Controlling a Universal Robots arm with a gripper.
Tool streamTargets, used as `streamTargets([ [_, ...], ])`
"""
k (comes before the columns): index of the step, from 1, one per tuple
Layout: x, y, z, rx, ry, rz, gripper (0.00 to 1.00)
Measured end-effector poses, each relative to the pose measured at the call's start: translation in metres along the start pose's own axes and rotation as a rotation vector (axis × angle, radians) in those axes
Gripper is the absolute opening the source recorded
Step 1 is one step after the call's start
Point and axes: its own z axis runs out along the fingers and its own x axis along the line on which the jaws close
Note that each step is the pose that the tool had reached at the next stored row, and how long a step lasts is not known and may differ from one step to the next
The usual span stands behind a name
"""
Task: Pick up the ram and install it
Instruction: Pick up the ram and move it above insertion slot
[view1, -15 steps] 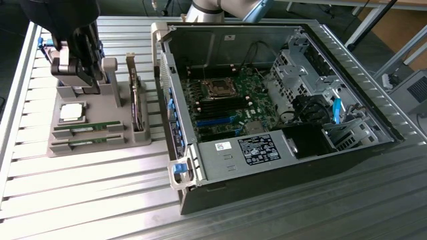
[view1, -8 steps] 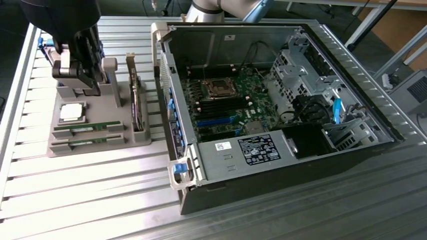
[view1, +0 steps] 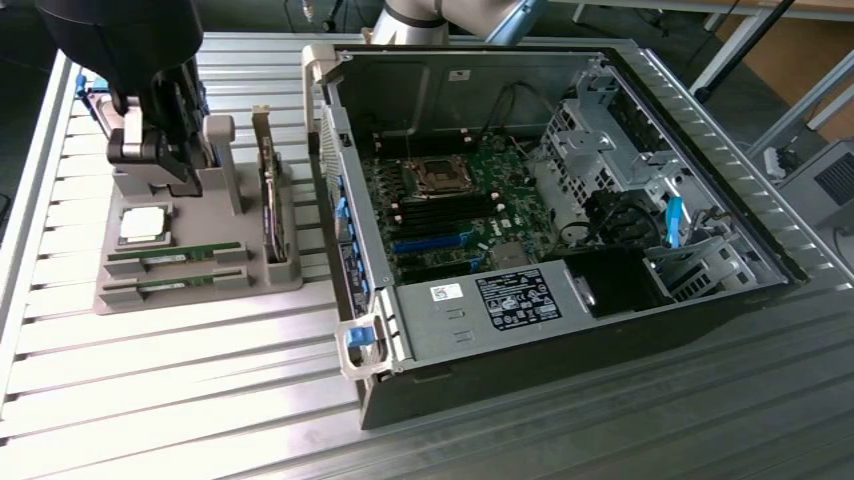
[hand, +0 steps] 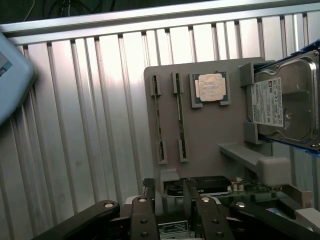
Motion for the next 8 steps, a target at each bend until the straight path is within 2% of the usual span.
streamTargets([
  [8,0.0015,-0.0001,0.0051,-0.0002,-0.0007,0.000,0.35],
])
